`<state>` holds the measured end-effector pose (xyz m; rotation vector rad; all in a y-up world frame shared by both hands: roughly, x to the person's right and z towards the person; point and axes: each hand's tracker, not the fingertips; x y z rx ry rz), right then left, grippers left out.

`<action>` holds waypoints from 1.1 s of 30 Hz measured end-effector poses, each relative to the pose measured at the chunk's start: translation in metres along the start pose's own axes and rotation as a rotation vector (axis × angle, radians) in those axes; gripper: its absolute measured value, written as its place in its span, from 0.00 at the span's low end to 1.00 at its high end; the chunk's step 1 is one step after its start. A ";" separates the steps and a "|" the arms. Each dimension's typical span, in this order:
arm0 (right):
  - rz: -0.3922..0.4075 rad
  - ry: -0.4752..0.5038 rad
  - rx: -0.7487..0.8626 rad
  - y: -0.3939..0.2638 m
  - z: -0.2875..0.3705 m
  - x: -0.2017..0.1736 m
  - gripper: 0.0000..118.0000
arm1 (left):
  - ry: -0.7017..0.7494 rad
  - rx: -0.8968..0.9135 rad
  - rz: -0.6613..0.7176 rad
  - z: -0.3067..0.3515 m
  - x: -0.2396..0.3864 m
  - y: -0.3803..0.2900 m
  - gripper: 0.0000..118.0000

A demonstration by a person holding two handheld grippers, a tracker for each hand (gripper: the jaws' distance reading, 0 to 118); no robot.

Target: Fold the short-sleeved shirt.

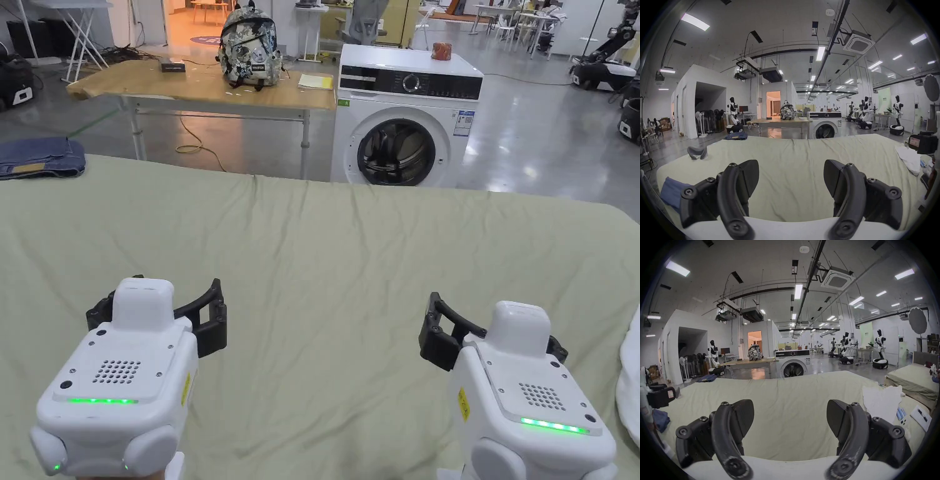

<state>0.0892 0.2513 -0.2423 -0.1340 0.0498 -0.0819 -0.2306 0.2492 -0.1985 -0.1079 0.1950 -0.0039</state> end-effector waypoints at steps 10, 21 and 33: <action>-0.013 -0.160 -0.051 0.003 -0.002 -0.016 0.80 | -0.077 0.003 -0.014 0.001 0.001 0.002 0.71; -0.045 -0.162 -0.125 0.017 -0.006 -0.025 0.81 | -0.068 -0.028 -0.030 0.002 0.001 -0.006 0.71; 0.035 -0.142 -0.118 0.005 -0.007 -0.031 0.81 | -0.065 -0.034 -0.034 0.001 -0.001 -0.006 0.71</action>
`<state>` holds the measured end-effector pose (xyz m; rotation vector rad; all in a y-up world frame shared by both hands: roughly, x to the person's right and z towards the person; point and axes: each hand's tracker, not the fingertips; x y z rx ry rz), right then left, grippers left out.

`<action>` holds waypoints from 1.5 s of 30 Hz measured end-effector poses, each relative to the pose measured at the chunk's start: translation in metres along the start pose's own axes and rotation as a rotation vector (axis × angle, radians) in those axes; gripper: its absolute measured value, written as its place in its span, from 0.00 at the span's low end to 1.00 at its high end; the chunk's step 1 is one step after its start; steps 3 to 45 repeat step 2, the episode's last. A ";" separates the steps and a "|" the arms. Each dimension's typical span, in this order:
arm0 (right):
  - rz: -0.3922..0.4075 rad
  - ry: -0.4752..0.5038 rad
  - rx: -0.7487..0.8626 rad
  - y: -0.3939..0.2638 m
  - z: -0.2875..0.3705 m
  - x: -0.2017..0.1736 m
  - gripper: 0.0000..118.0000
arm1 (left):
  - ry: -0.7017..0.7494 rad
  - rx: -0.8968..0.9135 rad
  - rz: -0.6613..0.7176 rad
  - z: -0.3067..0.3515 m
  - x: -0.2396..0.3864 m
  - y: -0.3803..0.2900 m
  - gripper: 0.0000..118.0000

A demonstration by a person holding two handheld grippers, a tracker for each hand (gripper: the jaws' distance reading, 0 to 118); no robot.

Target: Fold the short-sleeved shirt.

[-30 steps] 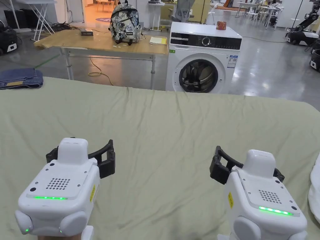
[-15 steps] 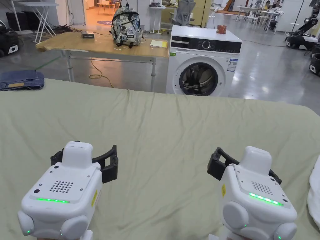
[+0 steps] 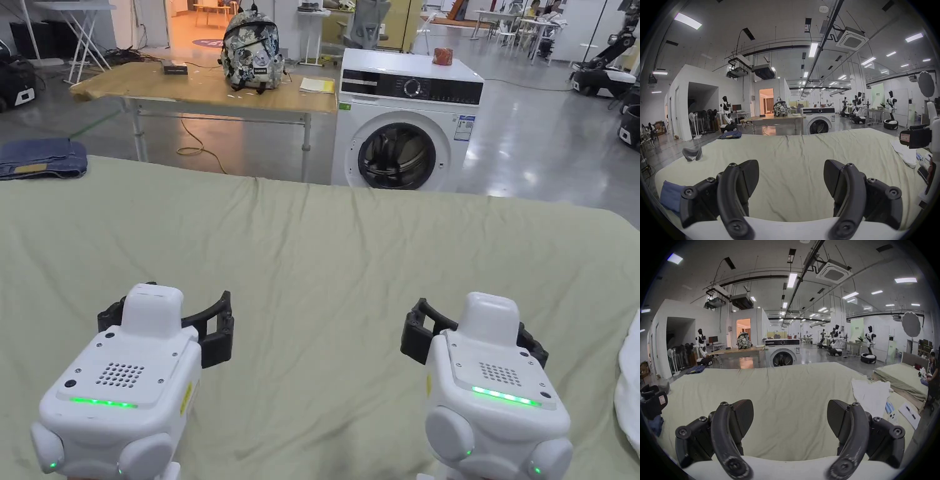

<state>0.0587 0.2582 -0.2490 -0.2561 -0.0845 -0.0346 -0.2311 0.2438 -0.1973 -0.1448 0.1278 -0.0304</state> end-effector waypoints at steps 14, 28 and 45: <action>-0.020 0.032 -0.014 0.000 -0.002 0.004 0.81 | -0.001 0.001 0.001 0.000 0.000 0.000 0.71; -0.020 0.032 -0.014 0.000 -0.002 0.004 0.81 | -0.001 0.001 0.001 0.000 0.000 0.000 0.71; -0.020 0.032 -0.014 0.000 -0.002 0.004 0.81 | -0.001 0.001 0.001 0.000 0.000 0.000 0.71</action>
